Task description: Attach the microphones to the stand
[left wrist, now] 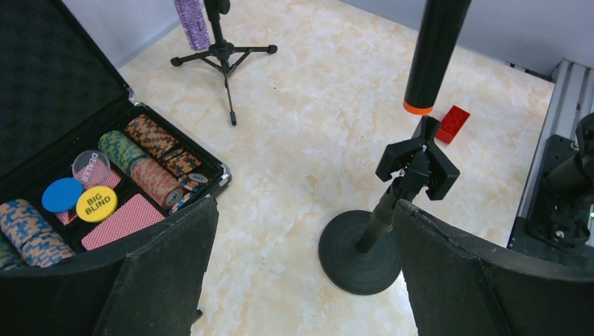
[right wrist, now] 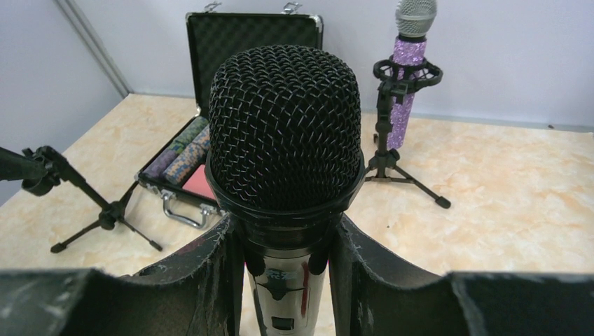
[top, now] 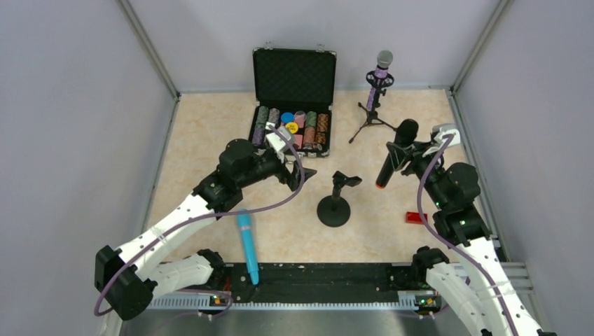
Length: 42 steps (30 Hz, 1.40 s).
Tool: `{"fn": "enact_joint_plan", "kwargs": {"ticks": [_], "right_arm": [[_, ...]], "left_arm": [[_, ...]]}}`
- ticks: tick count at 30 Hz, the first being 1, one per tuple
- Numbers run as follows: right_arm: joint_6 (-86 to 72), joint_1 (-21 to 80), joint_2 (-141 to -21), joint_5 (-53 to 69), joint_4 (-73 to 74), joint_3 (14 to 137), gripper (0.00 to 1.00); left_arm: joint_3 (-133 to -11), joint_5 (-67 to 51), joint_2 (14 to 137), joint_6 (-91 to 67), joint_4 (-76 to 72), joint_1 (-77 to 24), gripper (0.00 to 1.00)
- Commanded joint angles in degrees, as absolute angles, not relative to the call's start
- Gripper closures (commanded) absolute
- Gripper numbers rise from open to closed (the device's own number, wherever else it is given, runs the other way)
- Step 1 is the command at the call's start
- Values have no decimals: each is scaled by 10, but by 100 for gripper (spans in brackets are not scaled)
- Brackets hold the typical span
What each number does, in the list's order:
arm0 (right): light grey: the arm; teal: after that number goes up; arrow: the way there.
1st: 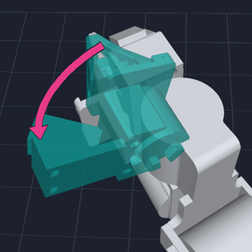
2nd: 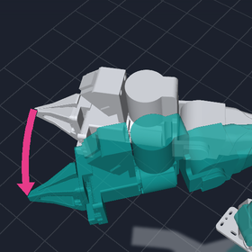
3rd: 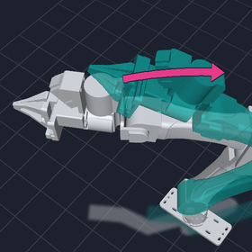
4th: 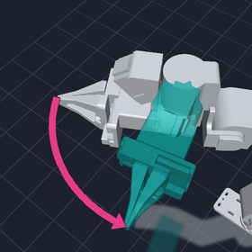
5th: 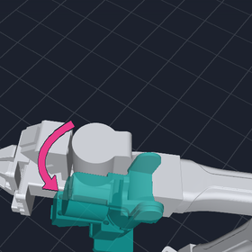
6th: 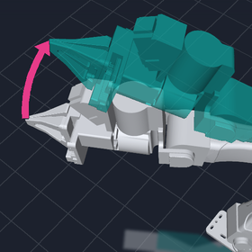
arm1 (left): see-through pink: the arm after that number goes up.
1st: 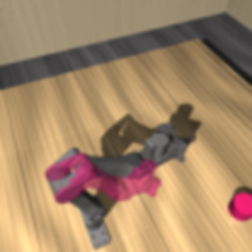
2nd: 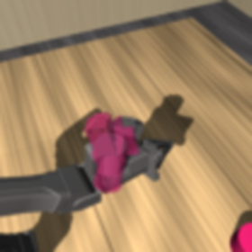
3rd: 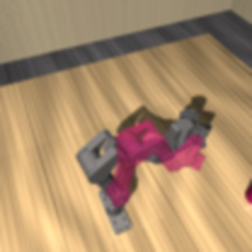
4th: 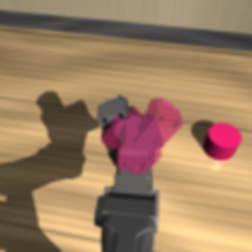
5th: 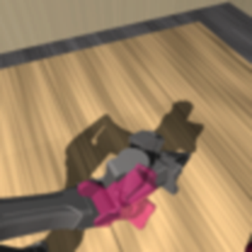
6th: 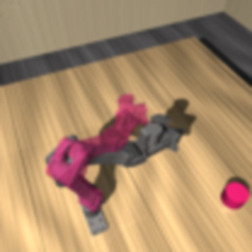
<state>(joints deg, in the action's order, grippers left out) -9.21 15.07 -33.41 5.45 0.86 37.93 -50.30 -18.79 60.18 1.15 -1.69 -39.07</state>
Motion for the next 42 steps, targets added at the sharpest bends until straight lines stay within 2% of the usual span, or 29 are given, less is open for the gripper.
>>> {"fn": "enact_joint_plan", "kwargs": {"ticks": [1,13,21,26,42], "right_arm": [[-89,148,-326,111,-31,376,100],[-91,148,-312,171,-117,313,100],[-150,148,-306,165,-141,287,100],[-157,148,-309,178,-143,279,100],[-156,148,-305,208,-130,271,100]], "left_arm": [[-503,-257,609,61,-59,-389,1],[-532,-396,674,53,-79,-389,1],[-516,-472,714,6,-200,-389,1],[-533,-517,744,9,-214,-389,1],[-544,-481,800,-12,-245,-418,1]]}}
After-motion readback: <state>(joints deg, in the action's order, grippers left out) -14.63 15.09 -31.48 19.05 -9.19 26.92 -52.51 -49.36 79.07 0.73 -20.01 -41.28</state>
